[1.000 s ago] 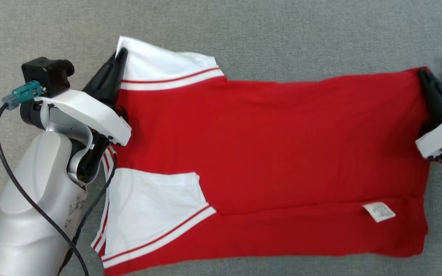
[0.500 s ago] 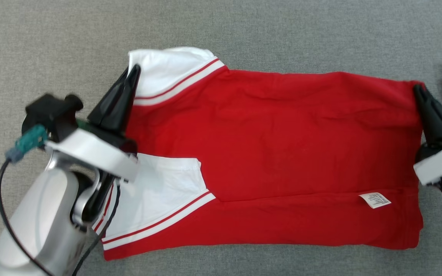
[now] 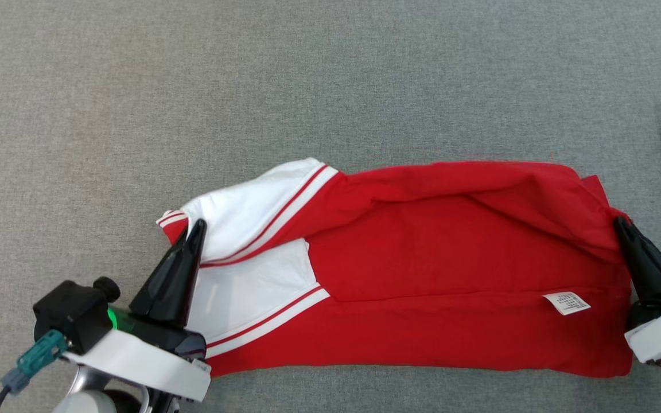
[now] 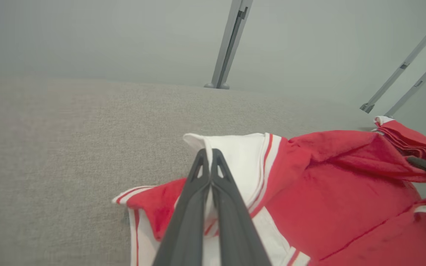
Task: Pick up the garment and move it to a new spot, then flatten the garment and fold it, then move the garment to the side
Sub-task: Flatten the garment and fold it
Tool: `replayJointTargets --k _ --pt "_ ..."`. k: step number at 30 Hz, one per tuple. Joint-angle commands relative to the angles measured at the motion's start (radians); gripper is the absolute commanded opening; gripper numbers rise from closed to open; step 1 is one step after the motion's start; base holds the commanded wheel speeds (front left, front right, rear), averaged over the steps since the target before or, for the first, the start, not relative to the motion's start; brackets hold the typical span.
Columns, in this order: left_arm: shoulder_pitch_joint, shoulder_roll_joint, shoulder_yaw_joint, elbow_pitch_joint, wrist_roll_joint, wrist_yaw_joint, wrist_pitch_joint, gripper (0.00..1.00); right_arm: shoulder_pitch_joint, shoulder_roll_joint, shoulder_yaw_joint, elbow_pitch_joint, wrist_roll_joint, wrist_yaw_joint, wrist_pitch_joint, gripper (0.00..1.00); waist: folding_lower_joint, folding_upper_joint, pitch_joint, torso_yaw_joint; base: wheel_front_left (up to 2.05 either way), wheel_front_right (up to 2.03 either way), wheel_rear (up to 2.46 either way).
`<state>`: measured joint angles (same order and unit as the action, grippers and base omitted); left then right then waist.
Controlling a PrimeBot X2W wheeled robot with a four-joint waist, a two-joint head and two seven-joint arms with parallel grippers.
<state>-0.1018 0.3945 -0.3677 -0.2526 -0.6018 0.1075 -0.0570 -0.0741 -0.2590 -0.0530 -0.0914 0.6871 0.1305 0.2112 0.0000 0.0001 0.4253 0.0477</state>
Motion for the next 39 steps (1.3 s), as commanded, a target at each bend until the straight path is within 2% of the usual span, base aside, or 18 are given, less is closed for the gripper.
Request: replayJointTargets --k 1,12,18,19,20,21,22,30,39 --pt "0.027 0.003 0.010 -0.006 -0.010 0.013 0.002 0.00 0.014 -0.004 -0.008 -0.003 -0.007 0.001 -0.004 0.00 0.0000 -0.0001 0.002 0.001 0.00 0.00 0.00" --pt "0.130 -0.017 0.029 0.083 -0.093 0.032 0.007 0.00 0.074 0.021 -0.015 0.033 -0.084 0.001 -0.045 0.00 0.0000 -0.0001 0.000 0.005 0.00 0.00 0.00" --pt "0.103 -0.038 0.022 0.174 -0.126 -0.001 -0.001 0.00 0.088 0.052 0.008 0.060 -0.098 0.001 -0.064 0.00 0.0000 -0.0001 -0.008 0.010 0.00 0.00 0.00" --pt "0.100 -0.037 0.017 0.189 -0.124 -0.004 0.004 0.20 0.087 0.055 0.014 0.062 -0.098 0.001 -0.067 0.04 0.0000 -0.0001 -0.011 0.008 0.00 0.00 0.00" --pt "0.094 -0.042 0.016 0.203 -0.128 -0.008 0.004 0.49 0.086 0.057 0.017 0.064 -0.100 0.001 -0.073 0.37 0.0000 -0.0001 -0.013 0.006 0.00 0.00 0.00" --pt "0.085 -0.046 0.016 0.217 -0.133 -0.010 0.001 1.00 0.085 0.061 0.020 0.065 -0.101 0.001 -0.078 0.73 0.0000 -0.0001 -0.014 0.003 0.00 0.00 0.00" --pt "0.080 -0.044 0.016 0.228 -0.128 -0.011 -0.004 1.00 0.084 0.065 0.024 0.065 -0.104 0.001 -0.088 1.00 0.0000 -0.0001 -0.017 0.000 0.00 0.00 0.00" --pt "0.031 -0.065 0.034 0.260 -0.055 0.016 -0.129 1.00 0.098 0.103 0.024 0.032 -0.159 0.001 -0.188 1.00 0.0000 -0.0001 -0.038 -0.021 0.00 0.00 0.00" --pt "-0.022 -0.082 0.101 0.200 0.060 0.052 -0.203 1.00 0.064 0.156 -0.056 -0.059 -0.322 0.001 -0.302 1.00 0.0000 -0.0001 -0.074 -0.038 0.00 0.00 0.00"
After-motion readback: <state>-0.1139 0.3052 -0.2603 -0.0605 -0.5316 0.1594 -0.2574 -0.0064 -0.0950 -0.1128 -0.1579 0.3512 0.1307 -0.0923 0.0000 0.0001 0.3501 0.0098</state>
